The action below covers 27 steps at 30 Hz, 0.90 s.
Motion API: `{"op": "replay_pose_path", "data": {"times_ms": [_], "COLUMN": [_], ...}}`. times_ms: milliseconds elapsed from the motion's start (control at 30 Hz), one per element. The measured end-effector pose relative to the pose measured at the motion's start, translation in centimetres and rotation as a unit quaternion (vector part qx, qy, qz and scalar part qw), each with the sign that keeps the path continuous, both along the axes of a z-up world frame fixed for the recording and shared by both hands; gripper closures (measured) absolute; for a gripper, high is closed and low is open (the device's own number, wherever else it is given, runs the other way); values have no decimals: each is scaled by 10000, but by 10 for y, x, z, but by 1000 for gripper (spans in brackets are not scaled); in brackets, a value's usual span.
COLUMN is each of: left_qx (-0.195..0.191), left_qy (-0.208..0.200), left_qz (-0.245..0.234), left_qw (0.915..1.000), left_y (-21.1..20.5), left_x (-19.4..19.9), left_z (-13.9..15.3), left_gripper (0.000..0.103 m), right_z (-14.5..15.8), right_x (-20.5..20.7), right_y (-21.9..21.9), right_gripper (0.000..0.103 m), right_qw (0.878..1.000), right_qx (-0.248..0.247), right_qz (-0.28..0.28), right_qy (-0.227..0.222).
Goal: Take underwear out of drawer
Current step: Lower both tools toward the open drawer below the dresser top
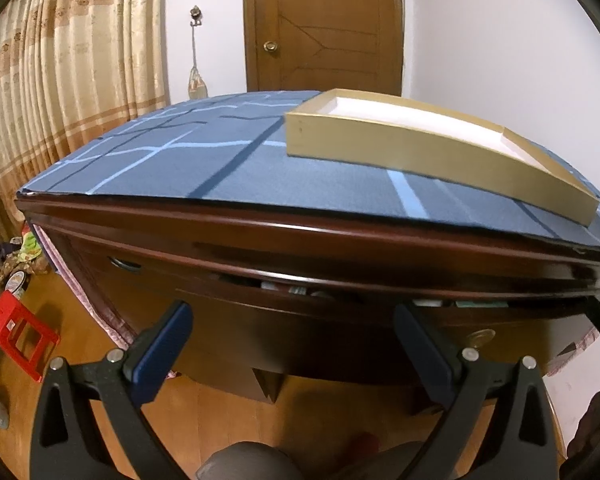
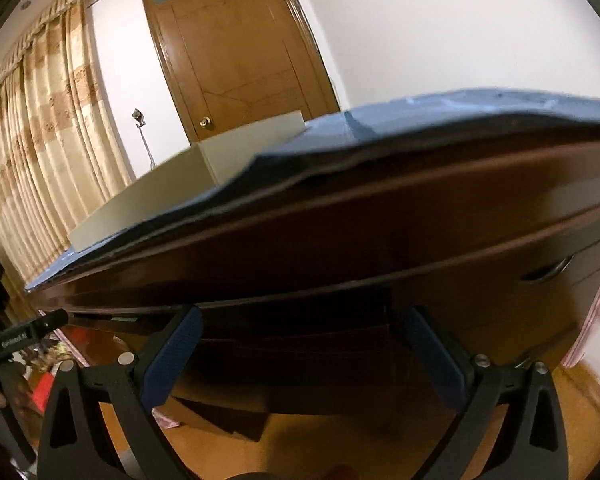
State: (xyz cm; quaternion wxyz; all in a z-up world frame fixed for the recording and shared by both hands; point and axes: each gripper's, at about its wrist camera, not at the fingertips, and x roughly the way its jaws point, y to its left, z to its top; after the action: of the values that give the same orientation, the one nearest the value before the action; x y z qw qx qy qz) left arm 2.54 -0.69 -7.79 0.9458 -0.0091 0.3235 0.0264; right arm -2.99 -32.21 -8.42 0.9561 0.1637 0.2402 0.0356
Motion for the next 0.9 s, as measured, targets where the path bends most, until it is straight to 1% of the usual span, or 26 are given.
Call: {"op": "replay_pose_path", "data": {"times_ms": [133, 233, 333, 433, 700, 767, 900], "left_qx": [-95, -169, -319, -255, -229, -112, -84], "left_qy": [10, 18, 27, -20, 142, 123, 157], "left_qz": [-120, -230, -393, -501, -510, -501, -580], "left_qw": [9999, 9996, 9987, 9984, 9983, 9986, 9982], "left_y": [-9, -19, -30, -42, -41, -40, -39], "left_x": [3, 7, 7, 9, 20, 21, 18], "left_z": [-3, -5, -5, -6, -16, -16, -16], "left_gripper": [2, 4, 4, 4, 4, 4, 4], "right_z": [-2, 0, -1, -1, 5, 4, 7], "right_x": [6, 13, 15, 14, 20, 19, 16], "right_y": [6, 11, 14, 20, 25, 24, 25], "right_gripper": [1, 1, 1, 1, 2, 2, 2], "right_qw": [9999, 9997, 9997, 9989, 9975, 9972, 9968], "right_qx": [-77, -147, -154, -385, -364, -360, -343], "right_qz": [124, 118, 73, 40, 41, 47, 46], "right_qy": [63, 122, 194, 276, 605, 652, 720]}}
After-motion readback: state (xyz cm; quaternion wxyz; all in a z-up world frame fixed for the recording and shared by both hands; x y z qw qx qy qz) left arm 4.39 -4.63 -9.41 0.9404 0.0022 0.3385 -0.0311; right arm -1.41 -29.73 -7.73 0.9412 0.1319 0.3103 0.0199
